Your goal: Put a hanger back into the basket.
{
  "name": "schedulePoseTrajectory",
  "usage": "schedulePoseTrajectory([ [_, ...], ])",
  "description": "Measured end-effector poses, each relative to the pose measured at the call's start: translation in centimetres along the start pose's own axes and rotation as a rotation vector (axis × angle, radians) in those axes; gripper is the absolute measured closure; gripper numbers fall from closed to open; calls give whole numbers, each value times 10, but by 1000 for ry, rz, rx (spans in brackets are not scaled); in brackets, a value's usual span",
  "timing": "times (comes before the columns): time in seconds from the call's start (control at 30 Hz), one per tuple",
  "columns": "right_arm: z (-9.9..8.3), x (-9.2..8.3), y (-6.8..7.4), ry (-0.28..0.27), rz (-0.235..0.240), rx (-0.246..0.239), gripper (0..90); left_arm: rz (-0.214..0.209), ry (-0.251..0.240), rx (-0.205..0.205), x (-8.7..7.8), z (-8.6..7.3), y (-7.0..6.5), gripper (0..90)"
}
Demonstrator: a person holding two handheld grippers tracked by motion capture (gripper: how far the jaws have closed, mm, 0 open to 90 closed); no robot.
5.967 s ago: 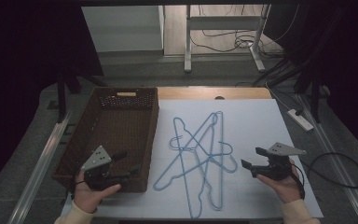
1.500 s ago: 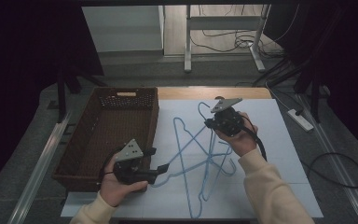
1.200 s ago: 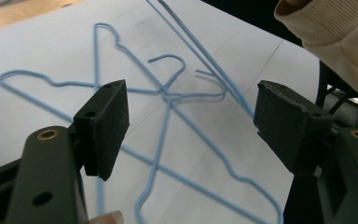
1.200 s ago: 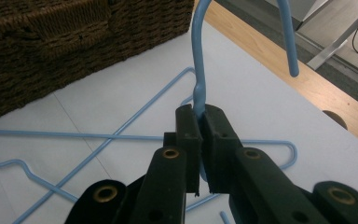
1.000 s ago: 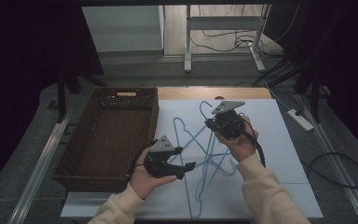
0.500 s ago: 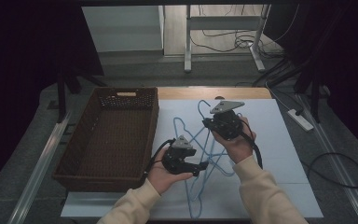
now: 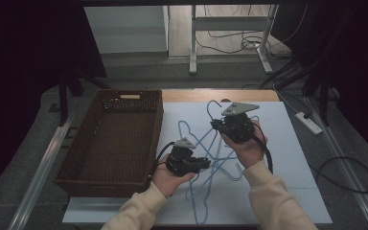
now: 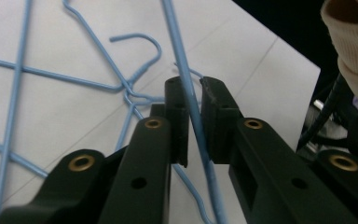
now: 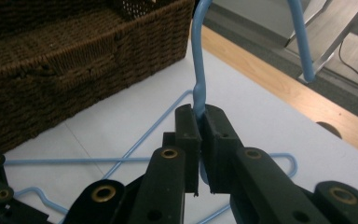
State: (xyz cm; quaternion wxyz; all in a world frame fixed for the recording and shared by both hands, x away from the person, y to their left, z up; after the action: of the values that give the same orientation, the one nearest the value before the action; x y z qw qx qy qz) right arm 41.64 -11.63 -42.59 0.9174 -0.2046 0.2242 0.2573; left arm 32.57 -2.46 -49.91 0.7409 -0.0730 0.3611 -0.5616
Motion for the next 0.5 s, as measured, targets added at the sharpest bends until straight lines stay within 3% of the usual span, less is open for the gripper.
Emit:
schedulePoseTrajectory([
  [0.13,4,-10,-7,-52,-3,18,830,-12,-39,-15,-4,4,-1,862],
  [0.23,5,-14,-11,-79,-12,23,738,-3,-52,3,-6,7,-6,865],
  [0.33,4,-18,-13,-101,-4,49,716,3,-62,7,-10,9,-7,865],
  [0.37,4,-25,-15,-125,9,71,647,0,-73,2,-13,12,-8,865],
  [0.5,7,-39,-20,-194,-4,99,510,4,-86,7,-21,17,-11,865],
])
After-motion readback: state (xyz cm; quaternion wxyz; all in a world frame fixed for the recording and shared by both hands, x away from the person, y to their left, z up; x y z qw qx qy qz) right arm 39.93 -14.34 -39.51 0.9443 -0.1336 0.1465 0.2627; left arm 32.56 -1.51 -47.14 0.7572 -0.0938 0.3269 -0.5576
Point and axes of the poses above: each handheld gripper's, and its own axes: x roughly forward along the jaws, z roughly out of its top, y roughly to its left, the point moved 8 cm from there along x, roughly forward along the jaws, and after that the axes turned 15 degrees about -z, right-handed, at the moved point
